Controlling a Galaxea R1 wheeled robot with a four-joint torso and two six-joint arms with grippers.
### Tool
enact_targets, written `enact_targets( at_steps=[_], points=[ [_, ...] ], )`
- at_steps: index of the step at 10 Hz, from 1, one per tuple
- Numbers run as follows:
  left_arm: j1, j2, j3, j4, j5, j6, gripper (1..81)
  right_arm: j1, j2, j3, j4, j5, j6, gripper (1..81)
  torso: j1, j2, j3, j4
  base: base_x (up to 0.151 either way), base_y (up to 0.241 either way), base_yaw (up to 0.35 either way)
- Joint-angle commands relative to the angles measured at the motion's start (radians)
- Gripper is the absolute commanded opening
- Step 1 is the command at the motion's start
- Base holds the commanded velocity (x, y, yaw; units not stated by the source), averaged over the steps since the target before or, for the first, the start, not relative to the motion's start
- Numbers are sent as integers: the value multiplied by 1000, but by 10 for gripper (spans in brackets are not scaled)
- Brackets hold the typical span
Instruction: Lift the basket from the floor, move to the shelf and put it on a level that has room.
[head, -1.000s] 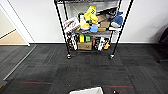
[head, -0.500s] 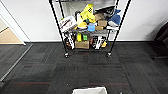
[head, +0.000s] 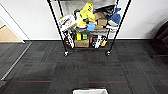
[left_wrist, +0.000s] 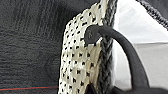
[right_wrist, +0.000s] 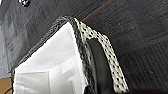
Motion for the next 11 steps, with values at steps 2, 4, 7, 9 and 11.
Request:
enact_targets(
  at_steps=[2,4,7,9,11],
  points=[
    [-85,-55,44,2,91,14,10,37,-104,61,20,10,11,10,-85,132,77,0,0,0,0],
    [-79,-54,44,4,111,16,10,14,-121,75,20,20,11,10,-129,199,115,0,0,0,0],
    [-57,-55,47,16,117,16,10,-21,-139,97,20,57,13,10,-194,300,170,0,0,0,0],
    [-52,-69,70,14,116,16,10,-26,-144,112,20,64,11,10,-239,369,208,0,0,0,0],
    [-63,-71,78,11,114,14,10,-10,-142,146,20,80,11,10,-285,438,181,0,0,0,0]
  ],
)
